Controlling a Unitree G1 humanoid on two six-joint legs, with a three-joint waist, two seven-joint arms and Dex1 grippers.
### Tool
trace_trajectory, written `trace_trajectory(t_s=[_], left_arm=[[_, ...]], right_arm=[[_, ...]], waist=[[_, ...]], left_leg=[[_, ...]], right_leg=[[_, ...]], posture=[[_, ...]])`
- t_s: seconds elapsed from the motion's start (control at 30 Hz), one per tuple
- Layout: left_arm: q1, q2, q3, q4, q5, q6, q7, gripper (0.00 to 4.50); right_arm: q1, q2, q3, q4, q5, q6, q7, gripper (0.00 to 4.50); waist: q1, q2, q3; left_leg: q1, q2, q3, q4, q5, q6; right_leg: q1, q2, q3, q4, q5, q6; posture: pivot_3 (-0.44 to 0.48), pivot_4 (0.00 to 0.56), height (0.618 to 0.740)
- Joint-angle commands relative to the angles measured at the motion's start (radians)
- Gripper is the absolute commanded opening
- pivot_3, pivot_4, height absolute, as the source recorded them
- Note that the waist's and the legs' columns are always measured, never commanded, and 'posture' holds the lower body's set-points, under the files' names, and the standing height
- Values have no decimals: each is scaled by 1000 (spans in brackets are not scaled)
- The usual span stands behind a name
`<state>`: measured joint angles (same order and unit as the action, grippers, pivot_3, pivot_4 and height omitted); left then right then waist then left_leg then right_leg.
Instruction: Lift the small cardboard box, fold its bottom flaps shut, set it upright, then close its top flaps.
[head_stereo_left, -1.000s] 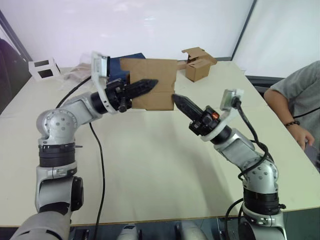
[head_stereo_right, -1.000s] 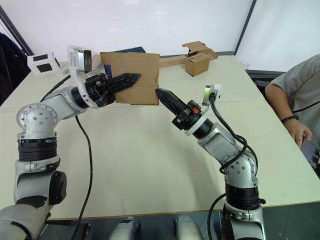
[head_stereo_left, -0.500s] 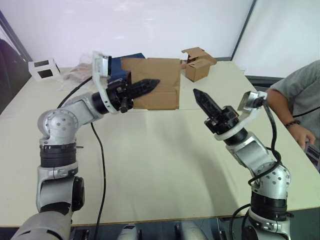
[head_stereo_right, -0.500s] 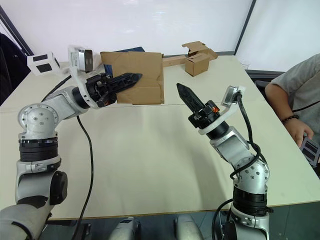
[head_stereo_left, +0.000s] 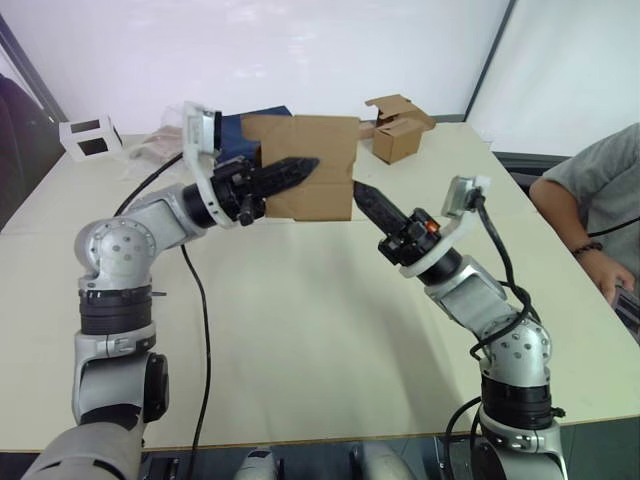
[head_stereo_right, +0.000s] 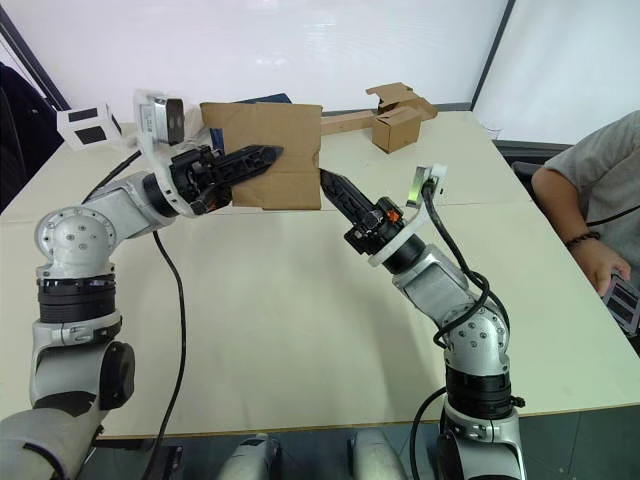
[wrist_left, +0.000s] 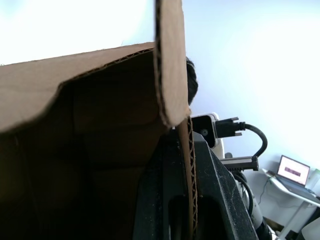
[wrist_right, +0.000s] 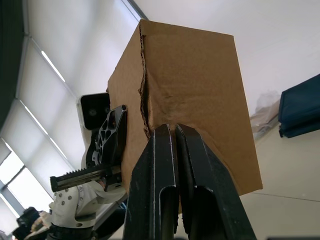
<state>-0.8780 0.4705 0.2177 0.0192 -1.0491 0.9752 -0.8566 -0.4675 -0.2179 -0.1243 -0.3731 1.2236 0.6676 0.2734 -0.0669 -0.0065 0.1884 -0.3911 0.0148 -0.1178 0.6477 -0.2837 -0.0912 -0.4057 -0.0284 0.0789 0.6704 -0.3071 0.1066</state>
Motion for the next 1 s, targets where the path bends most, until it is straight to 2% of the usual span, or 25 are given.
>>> trace_trajectory(t_s=[0.03, 0.13, 0.23, 0.33, 0.47, 0.63, 0.73, 0.87, 0.97, 1.0], left_arm=[[-18, -6, -7, -27, -3, -9, -4, 0], [-29, 2, -34, -27, 24, -14, -20, 0], [-91, 34, -115, 0, 111, -18, -45, 0], [-172, 90, -282, 52, 276, -53, -114, 0], [-292, 154, -519, 121, 471, -120, -290, 0], [-408, 161, -781, 250, 740, -319, -494, 0], [-436, 143, -842, 321, 828, -416, -579, 0], [-471, 101, -944, 404, 991, -576, -658, 0], [-481, 64, -981, 398, 1059, -585, -694, 0], [-481, 60, -982, 398, 1074, -581, -705, 255]], right_arm=[[-7, -9, 25, -59, 1, 10, 26, 138], [27, -57, -30, -64, 12, 13, 25, 138], [86, -151, -93, -80, 5, 27, 34, 138], [141, -233, -113, -89, -35, 35, 66, 138], [194, -311, -146, -97, -54, 42, 105, 138], [258, -412, -145, -142, -161, 24, 153, 138], [273, -432, -131, -162, -203, 19, 164, 138], [289, -406, -129, -201, -215, 11, 144, 138], [311, -383, -112, -224, -251, 3, 121, 138], [315, -380, -109, -228, -259, 3, 119, 53]], waist=[[-1, 0, 0], [2, 0, 0], [13, -1, 0], [15, -1, 0], [20, 0, 0], [22, 0, 1], [21, 0, 1], [23, -1, 1], [25, -1, 1], [25, -1, 1]], left_leg=[[0, 0, 0, 0, 0, 0], [0, 0, 0, 0, 0, 0], [0, 0, 0, 0, 0, 0], [0, 0, 0, 0, 0, 0], [1, 0, 1, -1, 0, 0], [0, -1, 1, 0, 0, 1], [0, 0, 1, -1, 0, 1], [0, 0, 1, 0, -1, 1], [-1, 0, 1, 0, -1, 1], [-1, 0, 1, 0, -1, 1]], right_leg=[[0, 0, 0, 0, 0, 0], [0, 0, 0, 0, 0, 0], [0, 0, 0, -1, 0, 0], [1, 0, 0, -1, 0, 0], [1, 1, 1, -1, 0, 0], [1, 1, 1, -2, 0, 0], [1, 2, 1, -2, 0, 0], [1, 2, 1, -2, 0, 0], [1, 1, 1, -2, 0, 0], [1, 1, 1, -3, 0, 0]], posture=[[0, 150, 740], [0, 150, 740], [0, 150, 740], [0, 150, 740], [0, 150, 740], [0, 150, 740], [0, 150, 740], [0, 150, 740], [0, 150, 740], [0, 150, 740]])
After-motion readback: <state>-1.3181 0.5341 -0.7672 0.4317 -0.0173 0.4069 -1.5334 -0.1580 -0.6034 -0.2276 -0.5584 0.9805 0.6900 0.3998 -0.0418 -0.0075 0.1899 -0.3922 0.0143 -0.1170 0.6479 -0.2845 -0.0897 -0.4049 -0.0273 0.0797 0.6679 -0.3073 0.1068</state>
